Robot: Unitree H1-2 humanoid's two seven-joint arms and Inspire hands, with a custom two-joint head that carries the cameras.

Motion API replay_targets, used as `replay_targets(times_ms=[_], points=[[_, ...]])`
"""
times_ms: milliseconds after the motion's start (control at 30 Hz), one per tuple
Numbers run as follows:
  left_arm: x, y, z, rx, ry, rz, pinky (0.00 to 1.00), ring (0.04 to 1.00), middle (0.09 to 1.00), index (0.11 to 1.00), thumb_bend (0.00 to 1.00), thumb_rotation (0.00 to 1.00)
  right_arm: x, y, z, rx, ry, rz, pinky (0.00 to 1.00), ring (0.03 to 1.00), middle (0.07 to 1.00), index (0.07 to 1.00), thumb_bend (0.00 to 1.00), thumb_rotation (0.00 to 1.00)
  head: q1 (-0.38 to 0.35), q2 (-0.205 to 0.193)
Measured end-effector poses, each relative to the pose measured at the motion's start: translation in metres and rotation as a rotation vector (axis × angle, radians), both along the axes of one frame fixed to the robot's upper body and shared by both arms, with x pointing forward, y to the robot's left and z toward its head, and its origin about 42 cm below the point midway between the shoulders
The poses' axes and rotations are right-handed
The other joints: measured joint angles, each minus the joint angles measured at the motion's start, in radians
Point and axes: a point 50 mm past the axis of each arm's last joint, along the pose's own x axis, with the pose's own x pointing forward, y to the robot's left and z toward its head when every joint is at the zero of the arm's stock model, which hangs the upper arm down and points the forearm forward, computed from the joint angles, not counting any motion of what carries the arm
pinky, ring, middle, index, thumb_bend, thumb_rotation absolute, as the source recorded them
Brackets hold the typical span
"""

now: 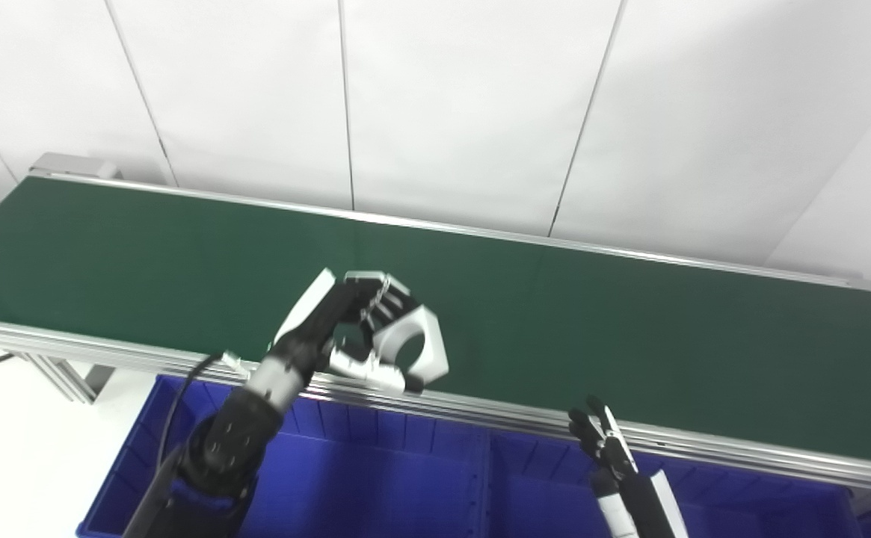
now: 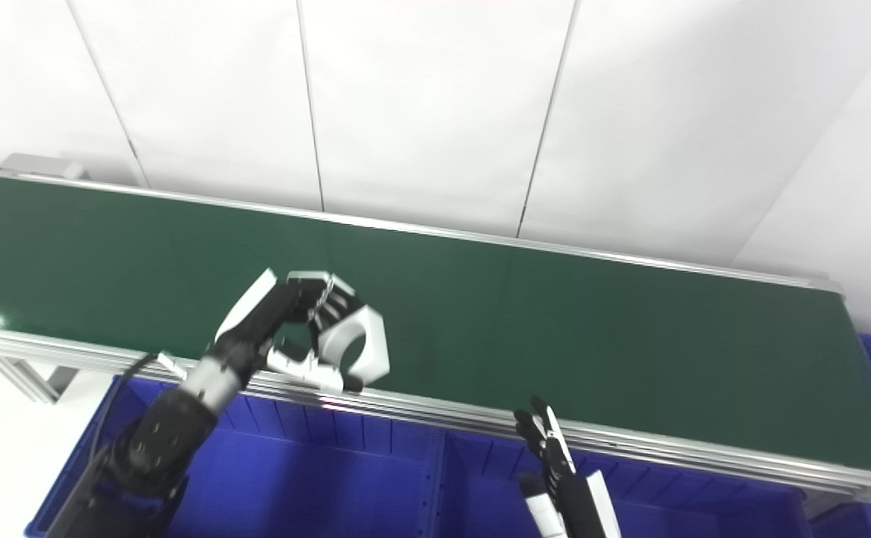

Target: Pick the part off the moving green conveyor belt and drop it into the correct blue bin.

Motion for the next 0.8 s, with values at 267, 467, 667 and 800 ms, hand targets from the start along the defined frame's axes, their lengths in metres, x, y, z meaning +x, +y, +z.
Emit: replay_targets(times_ms=[267, 467, 667, 800], points=[[-0.031, 0.001, -0.049, 0.110, 0.123, -0.112, 0.27, 0.337, 0.434, 0.503, 0.51, 0.00, -0.002, 0.013, 0.007, 0.001, -0.016, -0.012, 0.94, 0.914, 0.914, 0.978, 0.67, 0.99, -0.091, 0.028], [-0.037, 0.003, -0.056, 0.256, 0.188, -0.197, 0.27, 0.342, 0.431, 0.498, 0.51, 0.00, -0.003, 0.016, 0.014, -0.014, -0.029, -0.020, 0.94, 0.910, 0.911, 0.981, 0.68, 1.00, -0.157, 0.060], [-0.038, 0.000, -0.057, 0.315, 0.226, -0.197, 0.29, 0.377, 0.468, 0.520, 0.49, 0.00, -0.004, 0.018, 0.017, -0.018, -0.018, -0.025, 0.93, 0.905, 0.907, 0.977, 0.69, 1.00, -0.166, 0.078], [-0.040, -0.007, -0.055, 0.380, 0.257, -0.207, 0.30, 0.367, 0.460, 0.532, 0.49, 0.00, -0.005, 0.017, 0.019, -0.016, -0.017, -0.029, 0.92, 0.905, 0.907, 0.978, 0.71, 1.00, -0.160, 0.094]])
